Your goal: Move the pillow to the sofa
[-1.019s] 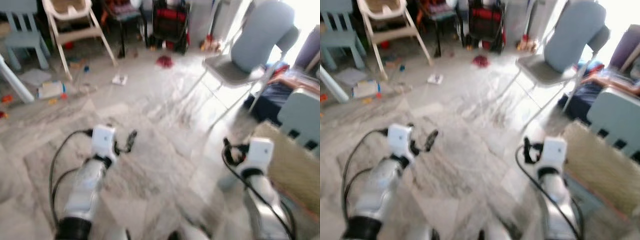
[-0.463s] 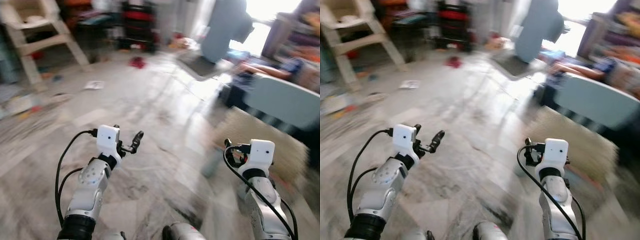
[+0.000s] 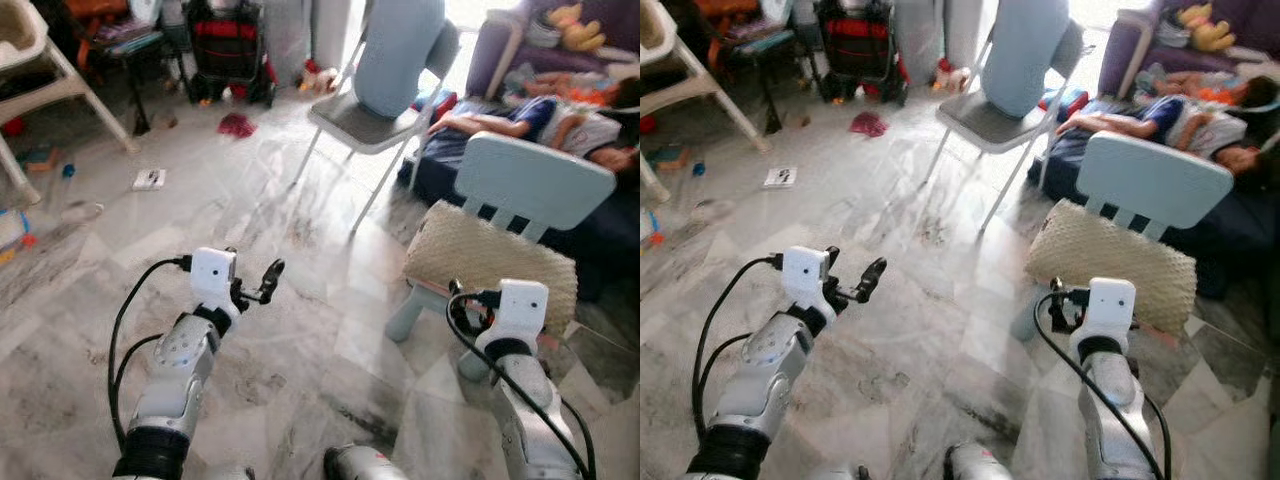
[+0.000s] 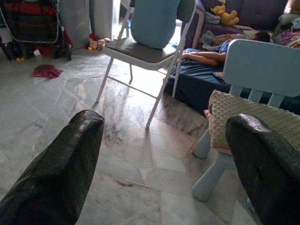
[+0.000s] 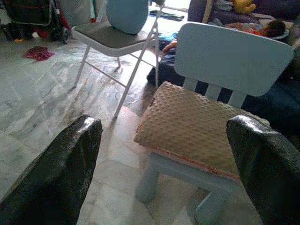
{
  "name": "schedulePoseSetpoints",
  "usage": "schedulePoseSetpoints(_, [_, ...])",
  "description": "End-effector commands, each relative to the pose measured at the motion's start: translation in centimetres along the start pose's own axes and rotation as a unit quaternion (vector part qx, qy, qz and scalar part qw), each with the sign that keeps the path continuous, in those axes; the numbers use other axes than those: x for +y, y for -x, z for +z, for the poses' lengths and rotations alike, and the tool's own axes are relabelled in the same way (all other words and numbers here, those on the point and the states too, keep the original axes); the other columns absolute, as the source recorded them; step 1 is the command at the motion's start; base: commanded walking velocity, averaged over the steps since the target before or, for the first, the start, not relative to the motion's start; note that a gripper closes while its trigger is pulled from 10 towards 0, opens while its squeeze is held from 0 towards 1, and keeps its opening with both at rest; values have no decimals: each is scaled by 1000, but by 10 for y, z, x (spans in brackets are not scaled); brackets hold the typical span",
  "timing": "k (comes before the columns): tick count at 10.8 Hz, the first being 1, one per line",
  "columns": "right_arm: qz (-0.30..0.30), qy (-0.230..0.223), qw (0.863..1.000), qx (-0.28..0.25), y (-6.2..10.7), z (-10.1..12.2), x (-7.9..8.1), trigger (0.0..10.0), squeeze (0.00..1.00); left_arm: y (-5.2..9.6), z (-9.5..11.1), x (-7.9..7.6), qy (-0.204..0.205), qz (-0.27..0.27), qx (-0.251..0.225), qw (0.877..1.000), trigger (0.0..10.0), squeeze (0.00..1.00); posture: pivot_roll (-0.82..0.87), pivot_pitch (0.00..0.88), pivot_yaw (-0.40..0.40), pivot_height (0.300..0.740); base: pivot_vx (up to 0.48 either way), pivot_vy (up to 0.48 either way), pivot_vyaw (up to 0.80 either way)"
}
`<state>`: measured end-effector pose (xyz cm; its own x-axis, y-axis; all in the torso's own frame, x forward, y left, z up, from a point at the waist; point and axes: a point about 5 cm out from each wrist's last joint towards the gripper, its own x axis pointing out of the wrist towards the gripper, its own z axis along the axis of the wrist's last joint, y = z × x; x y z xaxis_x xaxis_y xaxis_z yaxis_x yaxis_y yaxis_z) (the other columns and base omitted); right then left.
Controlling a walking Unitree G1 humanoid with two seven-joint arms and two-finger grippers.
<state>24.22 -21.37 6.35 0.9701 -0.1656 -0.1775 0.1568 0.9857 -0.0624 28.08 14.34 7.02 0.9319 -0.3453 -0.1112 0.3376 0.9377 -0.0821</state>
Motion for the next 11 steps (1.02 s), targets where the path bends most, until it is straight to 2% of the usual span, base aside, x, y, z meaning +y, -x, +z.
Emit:
schedulePoseSetpoints(1, [-9,2,1000,3,1,-1,-5,10000,0,-3,2,-1,2,-8,0,1000,10000,0,-100,58,-19,740,262,-319,-775])
schedulePoseSetpoints(5, [-12,4,1000,6,3,-2,-6,10000,0,-3,1,-1,2,-7,2,1000,10000,0,-103,63,-20,740,265,-307,-773])
schedulePoseSetpoints(6, [-12,3,1000,5,3,-2,-6,10000,0,-3,0,0,3,2,5,1000,10000,0,-103,63,-21,740,0,0,-763])
schedulePoseSetpoints(11, [-10,3,1000,3,4,-2,-6,10000,0,-6,0,8,13,21,7,1000,10000,0,-106,64,-21,740,0,0,0])
